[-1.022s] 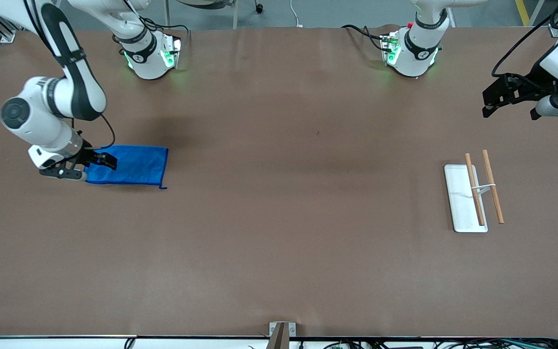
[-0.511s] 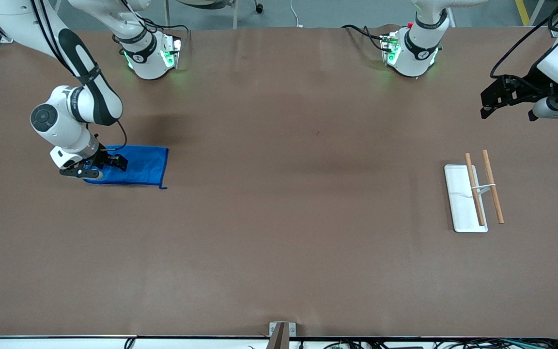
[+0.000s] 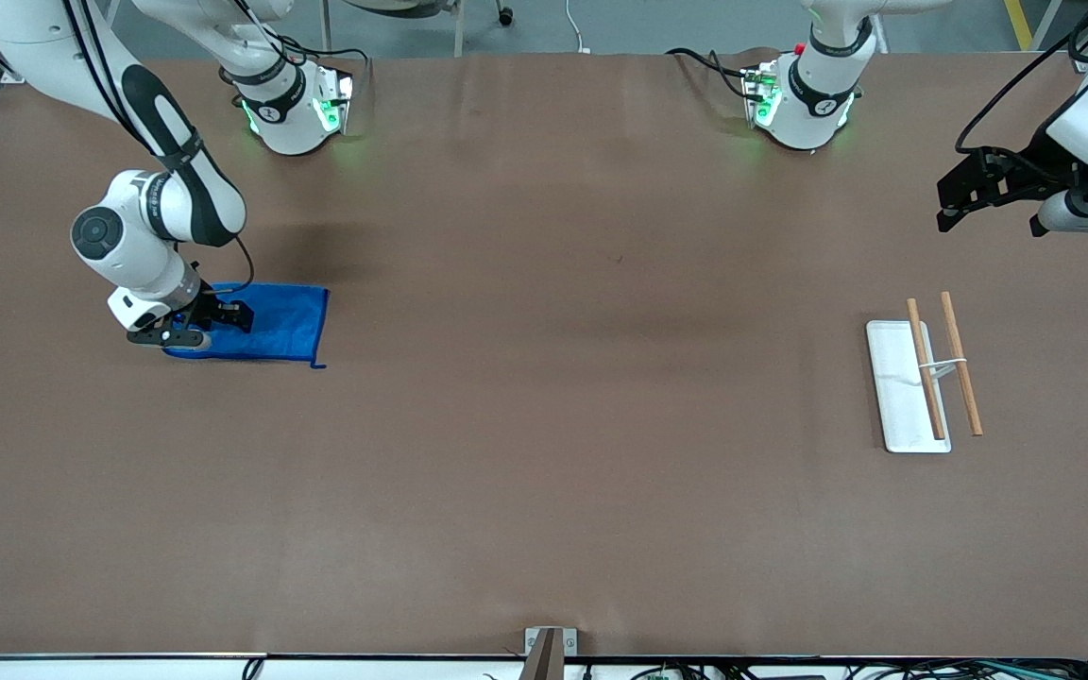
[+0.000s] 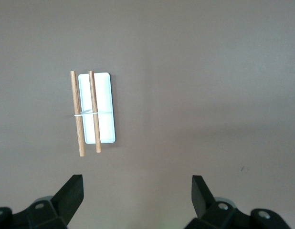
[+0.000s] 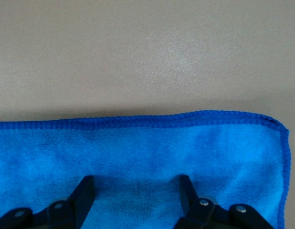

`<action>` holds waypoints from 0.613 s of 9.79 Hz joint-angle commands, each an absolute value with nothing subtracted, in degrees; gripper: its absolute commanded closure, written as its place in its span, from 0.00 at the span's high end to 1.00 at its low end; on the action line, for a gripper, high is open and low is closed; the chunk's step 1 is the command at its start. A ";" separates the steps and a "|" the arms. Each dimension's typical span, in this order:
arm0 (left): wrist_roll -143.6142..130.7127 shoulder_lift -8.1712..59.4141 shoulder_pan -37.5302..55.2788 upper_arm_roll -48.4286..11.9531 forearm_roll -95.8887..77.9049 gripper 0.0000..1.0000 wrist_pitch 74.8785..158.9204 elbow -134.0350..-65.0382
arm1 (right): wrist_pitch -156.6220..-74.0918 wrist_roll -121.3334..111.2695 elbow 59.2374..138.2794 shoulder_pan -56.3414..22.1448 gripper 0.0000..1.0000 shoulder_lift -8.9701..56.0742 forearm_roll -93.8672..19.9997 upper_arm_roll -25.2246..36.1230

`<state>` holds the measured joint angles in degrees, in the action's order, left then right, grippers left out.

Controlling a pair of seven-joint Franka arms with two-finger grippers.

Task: Right arm passes towel to left arm to hang
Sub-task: 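Lower the right gripper onto the blue towel's edge and close it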

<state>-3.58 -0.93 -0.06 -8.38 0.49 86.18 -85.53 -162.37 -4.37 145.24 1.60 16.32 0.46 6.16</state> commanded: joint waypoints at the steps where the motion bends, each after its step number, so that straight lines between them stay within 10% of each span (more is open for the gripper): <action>1: -2.81 0.44 -0.18 -8.35 -0.26 1.00 85.17 -85.34 | -164.27 -4.22 146.69 1.76 0.05 16.35 0.97 6.06; 6: -2.82 0.61 -0.35 -8.35 -0.79 1.00 85.17 -85.34 | -143.33 -0.19 139.25 -2.09 0.00 9.42 0.79 5.89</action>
<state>-3.58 -0.80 -0.10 -8.38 0.27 86.18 -85.53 -150.40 -2.91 141.78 0.03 13.12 0.46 5.93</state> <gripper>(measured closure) 0.000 0.952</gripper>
